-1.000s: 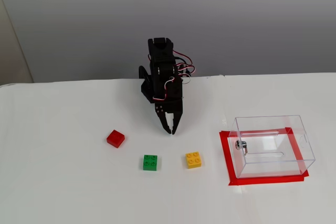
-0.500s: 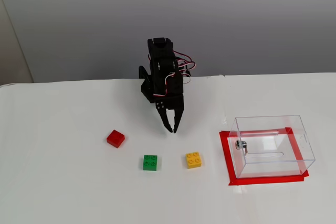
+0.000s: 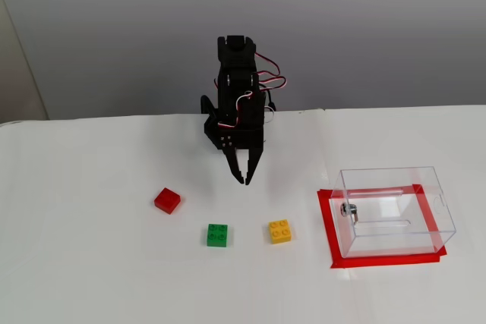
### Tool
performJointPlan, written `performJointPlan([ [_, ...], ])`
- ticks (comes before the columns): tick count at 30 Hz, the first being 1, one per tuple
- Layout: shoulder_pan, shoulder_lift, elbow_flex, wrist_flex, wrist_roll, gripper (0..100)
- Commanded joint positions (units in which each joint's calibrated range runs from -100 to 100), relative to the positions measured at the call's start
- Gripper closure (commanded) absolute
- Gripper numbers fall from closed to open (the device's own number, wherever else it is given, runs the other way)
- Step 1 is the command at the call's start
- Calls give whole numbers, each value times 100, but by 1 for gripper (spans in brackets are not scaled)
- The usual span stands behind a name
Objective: Pick the green lego brick and place it into the transparent box
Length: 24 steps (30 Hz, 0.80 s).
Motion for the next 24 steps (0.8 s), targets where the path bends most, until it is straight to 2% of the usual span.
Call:
performJointPlan([
  [1,245,954,-900,-81,-6,99],
  [6,711,1938,-1651,-194,20,99],
  [12,1213,2837,-1723,-1073,51,99],
  [20,1310,3745,-1813,-1491,871,99],
  [24,1332,3949,-1822,-1534,959,99],
])
